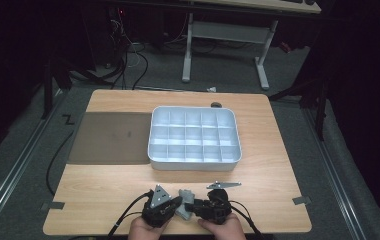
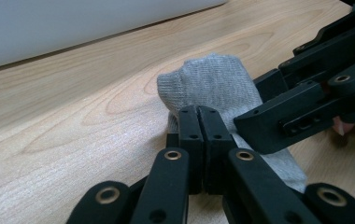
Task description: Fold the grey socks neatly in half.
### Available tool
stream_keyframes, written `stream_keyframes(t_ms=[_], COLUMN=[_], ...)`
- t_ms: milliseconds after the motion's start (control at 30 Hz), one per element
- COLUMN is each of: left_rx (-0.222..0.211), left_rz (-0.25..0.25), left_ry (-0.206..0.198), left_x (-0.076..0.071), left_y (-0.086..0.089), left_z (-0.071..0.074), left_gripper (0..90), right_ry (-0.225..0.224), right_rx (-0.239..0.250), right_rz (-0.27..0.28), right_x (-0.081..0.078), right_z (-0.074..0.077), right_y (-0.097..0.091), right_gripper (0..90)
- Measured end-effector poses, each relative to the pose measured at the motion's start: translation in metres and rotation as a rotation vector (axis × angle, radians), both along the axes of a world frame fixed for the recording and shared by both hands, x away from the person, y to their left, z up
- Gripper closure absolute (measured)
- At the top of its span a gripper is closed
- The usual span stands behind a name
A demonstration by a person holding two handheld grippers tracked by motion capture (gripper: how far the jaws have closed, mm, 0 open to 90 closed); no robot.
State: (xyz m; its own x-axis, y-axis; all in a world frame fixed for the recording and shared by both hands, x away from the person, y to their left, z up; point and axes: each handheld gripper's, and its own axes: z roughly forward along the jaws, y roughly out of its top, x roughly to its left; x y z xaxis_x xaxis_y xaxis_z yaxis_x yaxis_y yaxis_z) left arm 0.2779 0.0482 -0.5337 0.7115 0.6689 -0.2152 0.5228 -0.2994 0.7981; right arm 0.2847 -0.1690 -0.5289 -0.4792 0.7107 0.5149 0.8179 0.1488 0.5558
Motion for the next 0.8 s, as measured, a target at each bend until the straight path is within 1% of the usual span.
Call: stream_keyframes(t_ms=[33, 67, 100, 167, 200, 267, 300, 333, 367, 400, 433, 467, 500, 567, 667, 733, 800], left_rx=[0.000, -0.002, 0.003, -0.003, -0.005, -0.013, -0.018, -0.019, -0.018, -0.015, -0.015, -0.012, -0.002, 0.021, 0.037, 0.053, 0.062], left_rz=[0.000, 0.003, 0.003, -0.001, -0.003, -0.004, -0.006, -0.011, -0.005, 0.003, 0.003, 0.004, 0.002, 0.012, 0.025, 0.038, 0.053], left_ry=[-0.001, -0.004, -0.008, -0.002, 0.000, 0.005, 0.001, -0.011, -0.021, -0.039, -0.039, -0.057, -0.066, -0.085, -0.099, -0.107, -0.123], left_x=[0.000, -0.001, -0.001, 0.000, 0.000, 0.001, 0.001, 0.002, 0.002, 0.002, 0.002, 0.002, 0.003, 0.004, 0.008, 0.010, 0.011], left_y=[0.000, 0.000, -0.001, 0.000, 0.000, 0.002, 0.003, 0.004, 0.006, 0.010, 0.010, 0.014, 0.016, 0.021, 0.031, 0.037, 0.044], left_z=[0.000, 0.000, 0.000, 0.000, 0.000, 0.001, 0.002, 0.003, 0.005, 0.009, 0.009, 0.012, 0.013, 0.016, 0.017, 0.017, 0.017], left_gripper=[89.7, 89.7, 89.8, 89.8, 89.8, 88.9, 86.7, 86.7, 84.7, 81.6, 80.7, 80.7, 79.0, 77.6, 74.9, 73.2, 70.6], right_ry=[0.001, 0.012, 0.008, -0.011, -0.034, -0.059, -0.064, -0.064, -0.070, -0.088, -0.088, -0.092, -0.104, -0.112, -0.127, -0.149, -0.157], right_rx=[0.005, 0.012, 0.012, 0.002, -0.013, -0.045, -0.059, -0.059, -0.066, -0.085, -0.085, -0.096, -0.115, -0.130, -0.156, -0.179, -0.197], right_rz=[0.004, 0.004, 0.009, 0.020, 0.029, 0.041, 0.039, 0.039, 0.039, 0.037, 0.037, 0.037, 0.037, 0.034, 0.030, 0.039, 0.048], right_x=[0.000, 0.001, 0.001, 0.000, -0.001, -0.002, -0.002, -0.002, -0.002, -0.002, -0.002, -0.001, -0.001, 0.000, 0.000, 0.001, 0.002], right_z=[0.000, 0.000, 0.000, 0.001, 0.002, 0.004, 0.006, 0.006, 0.007, 0.008, 0.008, 0.009, 0.011, 0.012, 0.015, 0.016, 0.018], right_y=[0.000, 0.000, 0.000, 0.002, 0.004, 0.005, 0.005, 0.005, 0.005, 0.003, 0.003, 0.003, 0.001, -0.001, -0.006, -0.009, -0.011], right_gripper=[62.7, 64.2, 67.0, 73.7, 75.9, 78.1, 78.7, 78.7, 78.7, 78.7, 78.7, 78.7, 78.7, 78.7, 78.6, 78.6, 78.6])
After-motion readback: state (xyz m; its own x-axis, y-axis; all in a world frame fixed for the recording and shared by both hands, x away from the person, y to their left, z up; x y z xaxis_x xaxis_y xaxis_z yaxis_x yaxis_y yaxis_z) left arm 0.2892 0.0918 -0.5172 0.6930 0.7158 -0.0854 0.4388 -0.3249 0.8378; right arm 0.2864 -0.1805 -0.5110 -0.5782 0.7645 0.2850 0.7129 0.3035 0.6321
